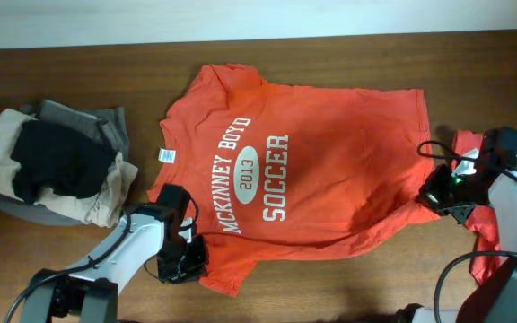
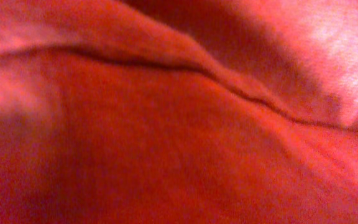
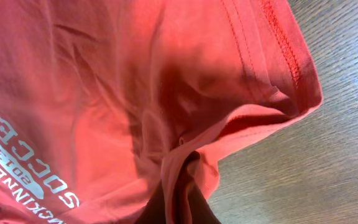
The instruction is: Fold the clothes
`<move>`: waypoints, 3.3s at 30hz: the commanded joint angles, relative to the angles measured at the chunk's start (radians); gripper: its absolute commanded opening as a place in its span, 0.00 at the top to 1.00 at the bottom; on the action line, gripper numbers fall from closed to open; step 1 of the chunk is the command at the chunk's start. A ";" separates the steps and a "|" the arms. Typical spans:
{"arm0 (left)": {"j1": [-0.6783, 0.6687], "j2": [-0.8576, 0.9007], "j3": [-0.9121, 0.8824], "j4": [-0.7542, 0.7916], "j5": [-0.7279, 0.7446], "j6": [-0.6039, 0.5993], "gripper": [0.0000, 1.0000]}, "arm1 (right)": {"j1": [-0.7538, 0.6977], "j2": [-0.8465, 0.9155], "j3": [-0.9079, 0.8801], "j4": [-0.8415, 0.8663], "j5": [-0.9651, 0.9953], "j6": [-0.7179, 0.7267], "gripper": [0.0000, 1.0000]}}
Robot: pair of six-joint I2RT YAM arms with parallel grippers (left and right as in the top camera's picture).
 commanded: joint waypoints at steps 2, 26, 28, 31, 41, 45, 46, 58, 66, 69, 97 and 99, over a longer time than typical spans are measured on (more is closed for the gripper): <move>-0.004 -0.011 0.010 -0.010 0.022 0.018 0.90 | 0.005 0.000 0.019 0.003 -0.013 -0.007 0.96; -0.004 -0.157 0.355 -0.145 -0.143 0.075 0.89 | 0.005 0.000 0.019 0.059 -0.018 -0.013 0.96; -0.004 -0.086 0.355 -0.048 -0.198 0.086 0.89 | 0.005 0.002 0.019 0.101 -0.022 0.033 0.96; -0.004 -0.026 0.355 0.045 -0.209 0.113 0.89 | 0.005 0.011 0.019 0.148 -0.032 0.047 0.96; -0.004 0.108 0.358 0.416 -0.228 0.177 0.89 | 0.040 0.095 0.018 0.331 -0.031 0.130 0.96; -0.004 0.116 0.359 0.523 -0.270 0.180 0.69 | 0.070 0.153 0.017 0.416 -0.026 0.145 0.96; -0.004 0.116 0.360 0.536 -0.282 0.183 0.60 | 0.072 0.164 0.017 0.430 -0.024 0.145 0.96; -0.019 0.119 0.424 0.256 -0.215 0.262 0.50 | 0.077 0.181 0.017 0.399 0.013 0.132 0.46; -0.029 0.200 0.423 0.190 -0.206 0.319 0.63 | 0.053 0.178 0.019 0.342 0.018 0.132 0.40; -0.047 0.232 0.423 0.196 -0.203 0.338 0.64 | 0.029 0.160 0.031 0.311 0.009 0.109 0.40; -0.096 0.327 0.577 0.047 -0.355 0.261 0.65 | 0.024 -0.036 0.049 0.163 0.014 0.027 0.37; -0.097 0.372 0.577 0.063 -0.338 0.261 0.65 | 0.024 -0.036 0.049 0.162 0.014 0.026 0.37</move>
